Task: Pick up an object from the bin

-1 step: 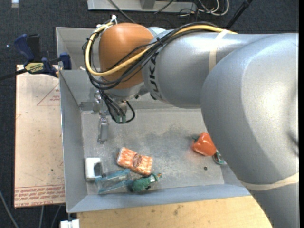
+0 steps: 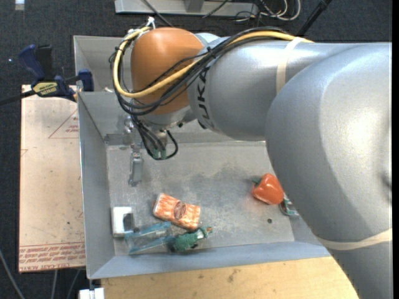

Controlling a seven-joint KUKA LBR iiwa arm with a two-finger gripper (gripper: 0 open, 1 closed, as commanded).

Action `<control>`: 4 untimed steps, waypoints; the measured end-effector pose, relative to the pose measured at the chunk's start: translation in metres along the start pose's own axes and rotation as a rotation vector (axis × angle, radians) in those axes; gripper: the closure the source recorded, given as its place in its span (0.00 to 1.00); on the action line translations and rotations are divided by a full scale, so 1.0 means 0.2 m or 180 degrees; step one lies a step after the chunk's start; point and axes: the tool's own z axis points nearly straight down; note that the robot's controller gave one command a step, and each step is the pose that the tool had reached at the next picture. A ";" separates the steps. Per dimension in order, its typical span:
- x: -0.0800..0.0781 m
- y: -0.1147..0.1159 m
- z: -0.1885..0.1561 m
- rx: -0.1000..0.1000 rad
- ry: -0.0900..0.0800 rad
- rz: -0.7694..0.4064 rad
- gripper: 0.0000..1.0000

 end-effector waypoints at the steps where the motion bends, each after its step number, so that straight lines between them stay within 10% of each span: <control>1: 0.12 -0.17 0.17 -0.0012 -0.0027 -0.0366 0.00; 3: 0.43 -0.46 0.20 0.0003 0.0006 -0.0192 0.00; 4: 0.39 -0.50 0.40 0.0000 -0.0001 -0.0845 0.00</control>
Offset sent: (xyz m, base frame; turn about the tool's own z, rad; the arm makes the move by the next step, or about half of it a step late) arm -0.0653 -0.0574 -0.0249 -0.2059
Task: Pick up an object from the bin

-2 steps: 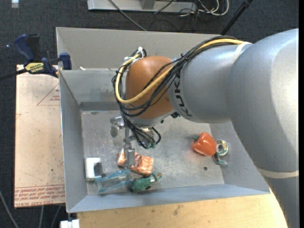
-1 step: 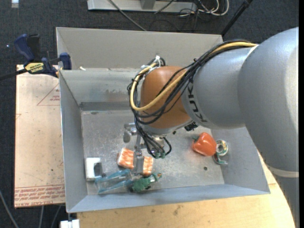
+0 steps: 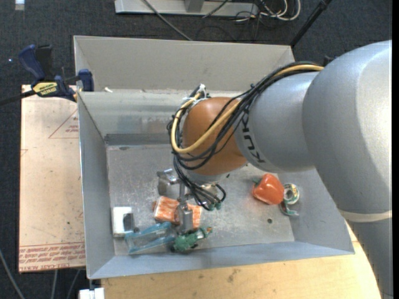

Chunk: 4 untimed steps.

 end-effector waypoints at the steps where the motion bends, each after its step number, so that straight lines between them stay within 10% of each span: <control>1: 0.09 0.03 0.01 0.0001 0.0005 0.0953 1.00; 4: 0.09 0.03 -0.02 0.0001 0.0007 0.0955 1.00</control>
Offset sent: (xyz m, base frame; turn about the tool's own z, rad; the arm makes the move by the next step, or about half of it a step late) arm 0.0000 0.0000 0.0000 0.0000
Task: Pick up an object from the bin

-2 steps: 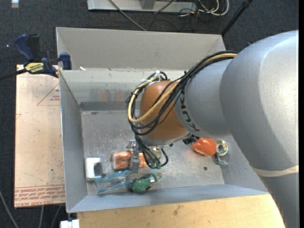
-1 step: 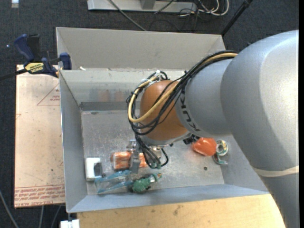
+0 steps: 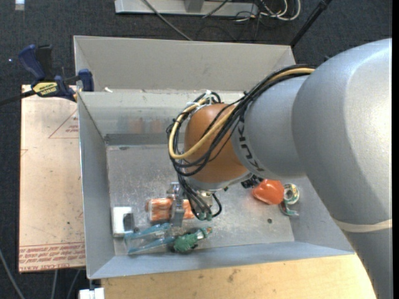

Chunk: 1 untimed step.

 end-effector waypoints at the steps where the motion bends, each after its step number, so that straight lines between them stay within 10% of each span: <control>1: 0.00 0.00 -0.04 0.0003 0.0011 0.0001 1.00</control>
Offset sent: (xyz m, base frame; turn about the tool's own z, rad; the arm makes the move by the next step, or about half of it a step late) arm 0.0000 0.0001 0.0386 0.0000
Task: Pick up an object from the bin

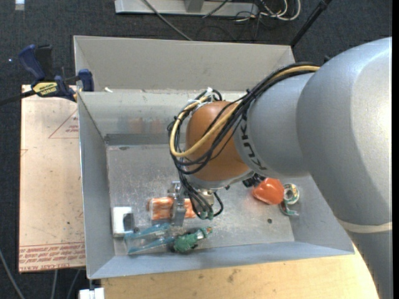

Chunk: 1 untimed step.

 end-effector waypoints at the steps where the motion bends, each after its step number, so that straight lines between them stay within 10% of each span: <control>1: 0.00 0.00 -0.07 -0.0004 -0.0012 0.0001 1.00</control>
Offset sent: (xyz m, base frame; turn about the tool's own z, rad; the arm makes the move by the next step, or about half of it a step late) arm 0.0000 -0.0001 0.0040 0.0000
